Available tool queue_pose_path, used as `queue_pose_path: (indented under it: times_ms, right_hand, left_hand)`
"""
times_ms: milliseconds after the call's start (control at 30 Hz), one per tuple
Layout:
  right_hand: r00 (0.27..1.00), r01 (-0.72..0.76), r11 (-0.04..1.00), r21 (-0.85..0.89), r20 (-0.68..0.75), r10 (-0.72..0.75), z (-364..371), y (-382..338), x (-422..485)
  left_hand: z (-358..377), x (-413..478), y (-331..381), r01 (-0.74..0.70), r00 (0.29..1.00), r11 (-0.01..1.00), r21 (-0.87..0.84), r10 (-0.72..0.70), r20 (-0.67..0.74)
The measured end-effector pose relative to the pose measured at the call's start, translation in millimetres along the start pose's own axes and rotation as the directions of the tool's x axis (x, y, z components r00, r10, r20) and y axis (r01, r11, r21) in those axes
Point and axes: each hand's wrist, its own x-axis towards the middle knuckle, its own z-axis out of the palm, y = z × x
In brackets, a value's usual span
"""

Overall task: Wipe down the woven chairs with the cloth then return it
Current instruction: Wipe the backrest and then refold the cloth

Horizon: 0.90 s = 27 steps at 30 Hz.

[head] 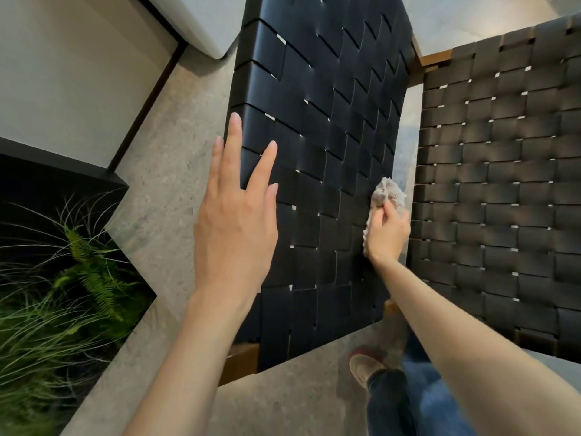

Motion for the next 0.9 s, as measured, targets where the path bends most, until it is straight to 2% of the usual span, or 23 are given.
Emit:
queue_pose_path:
  times_ms: [100,200,267,433,500,567,667,733,800,900]
  right_hand:
    - [0.992,-0.120,0.993,-0.012,0.022,0.120,0.9,7.3,7.6]
    - [0.976,-0.201,0.977,0.070,0.098,0.194,-4.7,7.4,7.1]
    - [0.975,-0.196,0.975,0.105,0.123,0.182,-8.8,2.6,-0.7]
    - [0.990,-0.139,0.958,0.250,0.043,0.132,-8.5,-35.8,-31.0]
    - [0.999,-0.042,0.949,0.313,0.033,0.033,-7.5,-65.9,-47.8]
    - [0.988,0.136,0.921,0.365,0.019,-0.153,-8.1,-103.6,-68.0]
    - [0.922,0.348,0.826,0.443,-0.005,-0.386,-6.4,-169.6,-82.7]
    - [0.885,0.429,0.777,0.460,-0.041,-0.465,-0.6,-210.0,-78.3]
    - [0.866,0.472,0.767,0.435,-0.065,-0.496,4.9,-237.9,-66.1]
    - [0.838,0.541,0.760,0.360,-0.148,-0.525,10.9,-243.8,-45.4]
  left_hand:
    - [0.3,-0.3,-0.3,-0.004,1.000,1.000,-0.002,0.004,-0.007]
    - [0.3,0.4,0.1,-0.004,1.000,1.000,0.003,0.004,-0.007]
    - [0.8,0.4,0.3,-0.007,1.000,1.000,-0.001,0.007,-0.007]
    - [0.1,1.0,0.0,-0.003,1.000,0.999,-0.032,0.003,-0.009]
    - [-1.6,2.2,1.1,-0.005,1.000,0.999,-0.041,0.005,-0.010]
    - [-3.3,3.1,1.3,-0.003,1.000,0.996,-0.090,0.002,-0.012]
    - [-10.0,7.2,0.6,0.047,0.999,0.952,-0.302,-0.048,0.004]
    - [-15.6,13.1,-1.4,0.069,0.996,0.936,-0.345,-0.083,-0.025]
    - [-19.7,24.8,-2.6,0.083,0.991,0.946,-0.313,-0.112,-0.075]
    - [-22.8,49.8,0.4,0.110,0.988,0.957,-0.268,-0.134,-0.075]
